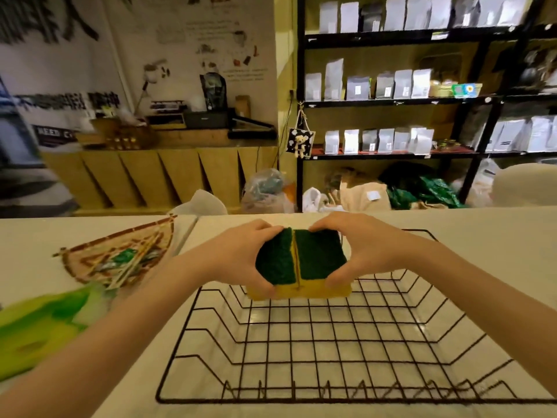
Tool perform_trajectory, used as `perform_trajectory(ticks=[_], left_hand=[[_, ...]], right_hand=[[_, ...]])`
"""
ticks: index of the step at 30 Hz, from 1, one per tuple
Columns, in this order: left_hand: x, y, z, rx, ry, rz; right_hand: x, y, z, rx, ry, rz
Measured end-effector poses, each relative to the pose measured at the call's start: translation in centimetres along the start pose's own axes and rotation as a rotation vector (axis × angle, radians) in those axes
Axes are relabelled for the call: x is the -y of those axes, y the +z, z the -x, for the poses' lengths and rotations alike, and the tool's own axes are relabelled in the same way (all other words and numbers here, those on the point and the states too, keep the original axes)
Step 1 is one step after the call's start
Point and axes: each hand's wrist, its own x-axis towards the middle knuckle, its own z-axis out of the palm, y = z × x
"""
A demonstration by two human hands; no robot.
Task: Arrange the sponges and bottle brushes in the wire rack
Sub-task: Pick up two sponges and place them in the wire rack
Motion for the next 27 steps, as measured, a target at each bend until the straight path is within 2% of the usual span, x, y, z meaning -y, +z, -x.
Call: perform_trajectory(ticks=[11, 22, 27], left_hand=[[2.5, 3.7, 0.0, 0.081, -0.004, -0.126], [2.5, 3.8, 0.2, 0.166, 0.005, -0.219], [2.5, 4.1, -0.2, 0.233, -0.012, -0.261]], right_hand=[[0.0, 4.5, -1.7, 0.148, 0.005, 0.124], [-0.2, 5.6, -1.7, 0.168, 0.021, 0.152], [-0.2, 5.7, -1.7, 0.188, 0.044, 0.070]])
